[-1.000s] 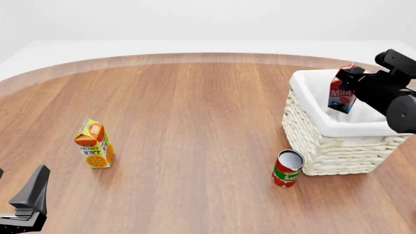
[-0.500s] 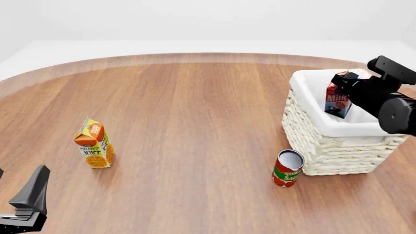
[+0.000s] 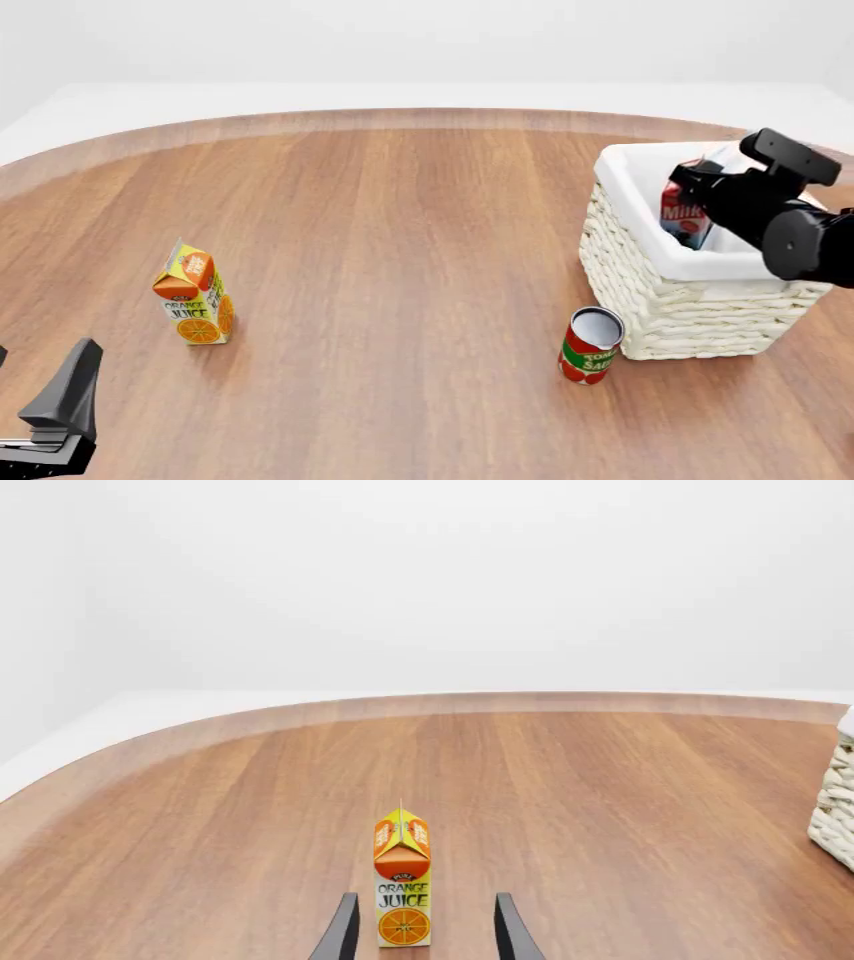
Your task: Pick the milk and place it in the basket.
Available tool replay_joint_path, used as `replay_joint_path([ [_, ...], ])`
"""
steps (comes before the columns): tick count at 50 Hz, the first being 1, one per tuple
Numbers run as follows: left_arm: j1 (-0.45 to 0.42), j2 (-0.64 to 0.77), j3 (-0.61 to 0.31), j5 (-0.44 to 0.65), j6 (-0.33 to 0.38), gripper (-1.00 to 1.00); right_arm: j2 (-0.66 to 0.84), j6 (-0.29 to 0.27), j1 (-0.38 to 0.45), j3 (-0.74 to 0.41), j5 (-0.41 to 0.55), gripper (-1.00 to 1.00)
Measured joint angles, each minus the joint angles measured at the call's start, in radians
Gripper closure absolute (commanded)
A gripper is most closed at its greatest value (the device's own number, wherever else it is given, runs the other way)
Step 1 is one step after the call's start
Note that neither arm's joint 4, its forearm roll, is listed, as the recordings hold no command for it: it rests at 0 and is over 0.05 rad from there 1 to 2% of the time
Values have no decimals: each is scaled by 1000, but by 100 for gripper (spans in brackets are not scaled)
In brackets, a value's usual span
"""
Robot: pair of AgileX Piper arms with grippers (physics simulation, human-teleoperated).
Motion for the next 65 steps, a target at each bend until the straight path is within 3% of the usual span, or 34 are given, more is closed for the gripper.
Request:
replay_joint_path([
  [24, 0, 0, 0, 0, 0, -100, 37, 9, -6, 3, -20, 100],
  [25, 0, 0, 0, 0, 0, -100, 36, 13, -6, 4, -22, -100],
  [45, 0, 0, 0, 0, 0, -100, -8, 44, 5, 7, -41, -100],
  [65, 0, 0, 0, 0, 0, -100, -48, 25, 15, 16, -21, -100],
])
